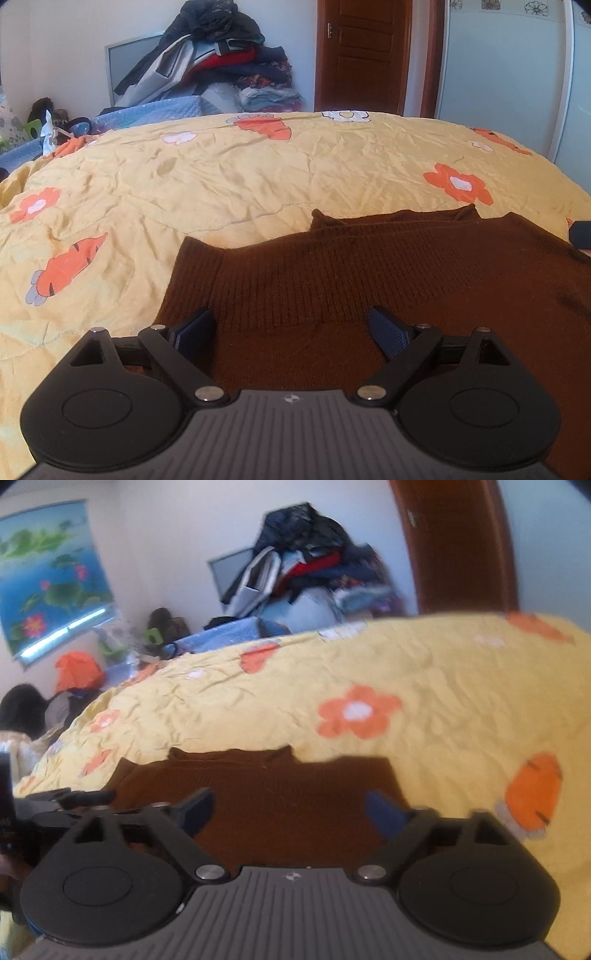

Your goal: Fold small clothes

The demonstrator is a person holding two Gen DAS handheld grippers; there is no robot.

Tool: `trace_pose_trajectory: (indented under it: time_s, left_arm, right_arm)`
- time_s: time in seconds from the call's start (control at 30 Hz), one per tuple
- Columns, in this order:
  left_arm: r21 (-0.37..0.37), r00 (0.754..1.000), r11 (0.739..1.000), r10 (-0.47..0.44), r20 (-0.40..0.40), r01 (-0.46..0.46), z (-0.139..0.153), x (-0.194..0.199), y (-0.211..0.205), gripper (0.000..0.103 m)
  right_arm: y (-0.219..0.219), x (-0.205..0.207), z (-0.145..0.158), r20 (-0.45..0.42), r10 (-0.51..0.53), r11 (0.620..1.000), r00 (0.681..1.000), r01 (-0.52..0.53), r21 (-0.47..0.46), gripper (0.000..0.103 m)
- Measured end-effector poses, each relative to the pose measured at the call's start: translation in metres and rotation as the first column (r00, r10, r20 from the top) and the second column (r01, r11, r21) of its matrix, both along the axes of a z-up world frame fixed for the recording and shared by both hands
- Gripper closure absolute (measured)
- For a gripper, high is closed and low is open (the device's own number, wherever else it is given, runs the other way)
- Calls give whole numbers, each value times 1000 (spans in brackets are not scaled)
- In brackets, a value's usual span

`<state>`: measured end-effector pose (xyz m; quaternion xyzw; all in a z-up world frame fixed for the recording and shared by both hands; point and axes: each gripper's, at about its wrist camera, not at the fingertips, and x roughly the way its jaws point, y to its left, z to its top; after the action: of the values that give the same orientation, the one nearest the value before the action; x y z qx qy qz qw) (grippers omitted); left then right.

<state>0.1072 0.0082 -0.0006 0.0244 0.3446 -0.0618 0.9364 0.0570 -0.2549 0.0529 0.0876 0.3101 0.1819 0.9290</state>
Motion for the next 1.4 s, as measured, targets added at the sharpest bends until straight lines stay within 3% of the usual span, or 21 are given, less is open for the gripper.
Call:
trace_pose_trajectory:
  time_s: [0.1,0.13,0.17,0.23,0.33,0.43,0.5,0.57,0.63,0.77,0.83,0.87,1.0,1.03,1.1,1.13,1.17,1.2,1.23,1.3,1.4]
  left_arm:
    - [-2,1000,1000,-1,2,1,0,0,0,11]
    - [-7,1000,1000,0,3,1,0,0,1,10]
    - [-10,1000,1000,-1,3,1,0,1,1,10]
    - [-8,1000,1000,-2,2,2,0,1,0,9]
    - [-8,1000,1000,11,8,-11,4,-2,2,9]
    - [-13,983,985,171,59,-171,27,-34,16,9]
    - [-151,972,969,212,104,-195,46,-77,44,9]
    - [-300,960,923,272,68,-240,52,-119,72,8]
    - [-418,958,868,288,-15,-267,46,-156,92,8]
    - [-545,955,787,277,-109,-290,25,-203,105,8]
    - [-592,951,744,262,-167,-309,11,-208,106,8]
    - [-631,950,710,253,-185,-312,4,-207,106,8]
    - [-732,947,605,253,-198,-314,-4,-193,107,8]
    - [-742,945,589,254,-207,-320,-5,-187,107,9]
    - [-739,939,582,253,-233,-340,-4,-177,106,15]
    - [-724,935,592,246,-257,-355,-5,-171,105,41]
    - [-692,925,614,239,-295,-379,-8,-164,105,83]
    - [-665,914,629,240,-325,-402,-12,-160,105,90]
    - [-678,915,617,236,-326,-400,-13,-160,109,90]
    - [-678,913,613,231,-337,-405,-9,-164,113,90]
    - [-682,939,647,191,-288,-341,13,-181,118,91]
  right_arm:
    - [7,13,-18,-61,-6,996,998,1,-92,4]
    - [4,18,-33,-91,-16,993,996,5,-120,0]
    - [2,13,-42,-27,11,989,1000,-15,-146,0]
    - [0,16,-42,-40,2,992,999,-7,-125,0]
    - [6,17,-42,-42,13,985,999,-20,-172,0]
    - [-2,3,-27,-66,-34,994,997,26,-110,1]
    - [-17,-22,-9,-80,-74,997,994,74,-10,0]
    - [-39,-55,4,-72,-72,991,995,80,108,0]
    - [-61,-87,5,-122,-93,973,988,117,201,0]
    - [-91,-131,-16,-288,-131,927,949,220,305,0]
    - [-94,-143,-28,-330,-135,919,934,243,312,0]
    - [-93,-149,-29,-303,-134,916,943,234,325,0]
    - [-85,-135,-38,-349,-76,871,934,232,434,0]
    - [-85,-129,-41,-357,-62,853,932,235,466,0]
    - [-87,-116,-45,-374,-50,813,926,255,523,2]
    - [-88,-111,-47,-382,-47,795,923,266,544,13]
    - [-87,-106,-48,-395,-43,792,918,273,546,24]
    - [-86,-101,-50,-409,-30,795,912,269,543,60]
    - [-84,-98,-54,-427,-15,802,904,266,535,82]
    - [-83,-97,-56,-438,0,827,899,247,505,82]
    - [-86,-111,-39,-410,25,844,912,200,497,83]
